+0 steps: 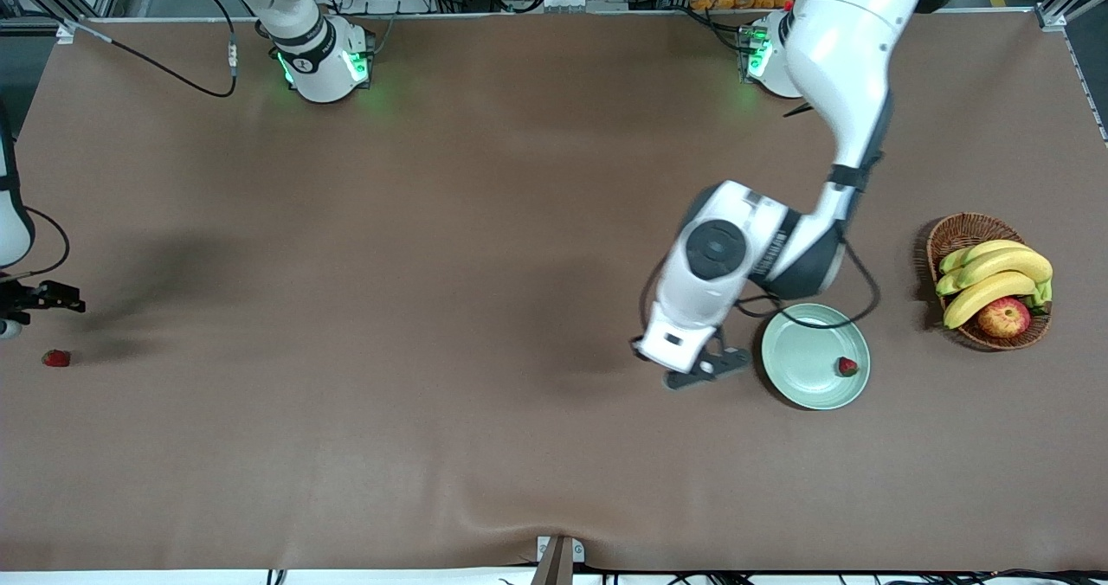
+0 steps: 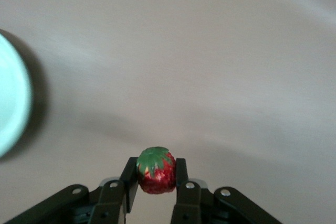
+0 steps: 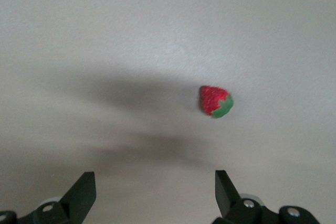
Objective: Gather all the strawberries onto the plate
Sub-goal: 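Drop the strawberry onto the plate while the right gripper lowers to another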
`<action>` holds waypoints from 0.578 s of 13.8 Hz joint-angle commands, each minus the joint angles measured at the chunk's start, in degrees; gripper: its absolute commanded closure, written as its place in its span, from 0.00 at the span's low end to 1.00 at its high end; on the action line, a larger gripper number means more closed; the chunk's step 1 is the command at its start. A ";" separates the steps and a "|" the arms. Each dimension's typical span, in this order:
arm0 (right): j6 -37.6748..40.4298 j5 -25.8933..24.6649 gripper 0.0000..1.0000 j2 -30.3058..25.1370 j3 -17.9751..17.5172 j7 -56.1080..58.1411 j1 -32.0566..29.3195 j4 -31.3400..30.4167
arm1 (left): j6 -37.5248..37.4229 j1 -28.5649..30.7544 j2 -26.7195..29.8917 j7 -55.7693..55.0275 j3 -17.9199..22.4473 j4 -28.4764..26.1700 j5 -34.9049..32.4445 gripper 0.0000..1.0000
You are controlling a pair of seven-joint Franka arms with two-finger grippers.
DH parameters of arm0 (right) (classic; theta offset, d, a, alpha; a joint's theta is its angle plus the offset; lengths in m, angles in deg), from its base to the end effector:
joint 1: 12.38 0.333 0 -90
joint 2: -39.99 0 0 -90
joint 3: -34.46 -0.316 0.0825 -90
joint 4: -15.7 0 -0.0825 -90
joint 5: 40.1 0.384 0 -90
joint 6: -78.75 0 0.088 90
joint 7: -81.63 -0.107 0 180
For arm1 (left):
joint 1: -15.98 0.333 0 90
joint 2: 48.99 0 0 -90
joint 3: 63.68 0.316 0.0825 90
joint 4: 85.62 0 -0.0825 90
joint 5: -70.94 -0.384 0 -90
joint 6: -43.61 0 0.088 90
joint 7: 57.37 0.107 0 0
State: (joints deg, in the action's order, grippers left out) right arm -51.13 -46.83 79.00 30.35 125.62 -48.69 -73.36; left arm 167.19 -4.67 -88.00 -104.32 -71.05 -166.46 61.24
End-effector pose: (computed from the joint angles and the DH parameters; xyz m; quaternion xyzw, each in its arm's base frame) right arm 0.5932 -0.3861 0.2516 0.9910 0.1310 -0.0009 0.0288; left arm 0.6582 -0.3211 0.3090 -0.9896 -0.1359 -0.0480 0.0038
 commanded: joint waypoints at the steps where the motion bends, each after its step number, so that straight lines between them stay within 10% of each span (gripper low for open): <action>1: -4.47 -1.09 0.00 5.98 -0.11 2.67 -1.39 5.37 | -1.68 4.20 4.12 5.10 -0.63 -4.93 -1.55 1.00; 8: -6.70 -0.65 0.12 11.26 -0.11 4.44 -1.39 11.53 | -0.36 13.61 2.55 17.32 -0.63 -8.81 -3.04 1.00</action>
State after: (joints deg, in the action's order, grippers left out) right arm -58.64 -46.84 88.28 31.04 129.41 -49.52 -65.54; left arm 165.97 6.91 -86.20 -89.06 -71.02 -173.29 60.74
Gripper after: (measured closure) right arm 0.057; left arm 0.674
